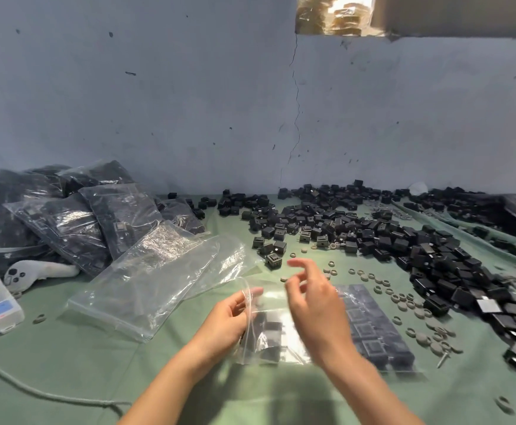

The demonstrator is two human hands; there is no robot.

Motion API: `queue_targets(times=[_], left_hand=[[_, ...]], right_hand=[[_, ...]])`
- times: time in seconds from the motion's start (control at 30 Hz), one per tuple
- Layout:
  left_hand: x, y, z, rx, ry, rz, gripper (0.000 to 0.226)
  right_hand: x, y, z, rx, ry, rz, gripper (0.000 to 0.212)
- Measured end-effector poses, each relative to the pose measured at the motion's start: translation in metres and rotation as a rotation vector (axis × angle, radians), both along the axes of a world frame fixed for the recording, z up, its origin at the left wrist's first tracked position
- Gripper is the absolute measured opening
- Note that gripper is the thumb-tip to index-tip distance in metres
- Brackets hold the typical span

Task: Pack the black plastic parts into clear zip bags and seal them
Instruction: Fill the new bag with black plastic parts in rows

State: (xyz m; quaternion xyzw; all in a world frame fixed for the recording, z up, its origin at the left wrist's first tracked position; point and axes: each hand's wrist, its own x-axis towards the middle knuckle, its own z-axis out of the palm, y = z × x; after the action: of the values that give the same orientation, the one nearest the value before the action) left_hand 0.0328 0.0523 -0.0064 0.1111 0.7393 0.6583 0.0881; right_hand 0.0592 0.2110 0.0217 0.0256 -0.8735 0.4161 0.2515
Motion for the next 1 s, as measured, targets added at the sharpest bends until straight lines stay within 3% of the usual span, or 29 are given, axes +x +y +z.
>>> queue_targets(times=[0.13, 0.23, 0.33, 0.47, 0.83, 1.0], left_hand=[[-0.015, -0.019, -0.015, -0.492, 0.333, -0.064, 0.021], [-0.018, -0.025, -0.024, -0.773, 0.474, -0.156, 0.062], [-0.023, -0.022, -0.025, -0.828, 0.534, -0.214, 0.067], [-0.030, -0.011, -0.020, -0.846, 0.574, -0.268, 0.047], [-0.055, 0.034, 0.006, -1.026, 0.227, -0.447, 0.050], [-0.057, 0.046, -0.009, -0.979, 0.443, -0.213, 0.037]], right_hand=[[-0.024, 0.057, -0.001, 0.101, -0.095, -0.111, 0.031], [-0.045, 0.093, -0.011, 0.261, -0.241, -0.131, 0.037], [-0.060, 0.113, -0.026, 0.409, -0.333, -0.115, 0.043], [-0.069, 0.125, -0.054, 0.551, -0.497, -0.050, 0.050], [-0.072, 0.127, -0.063, 0.618, -0.561, -0.041, 0.053], [-0.072, 0.126, -0.064, 0.613, -0.555, -0.046, 0.053]])
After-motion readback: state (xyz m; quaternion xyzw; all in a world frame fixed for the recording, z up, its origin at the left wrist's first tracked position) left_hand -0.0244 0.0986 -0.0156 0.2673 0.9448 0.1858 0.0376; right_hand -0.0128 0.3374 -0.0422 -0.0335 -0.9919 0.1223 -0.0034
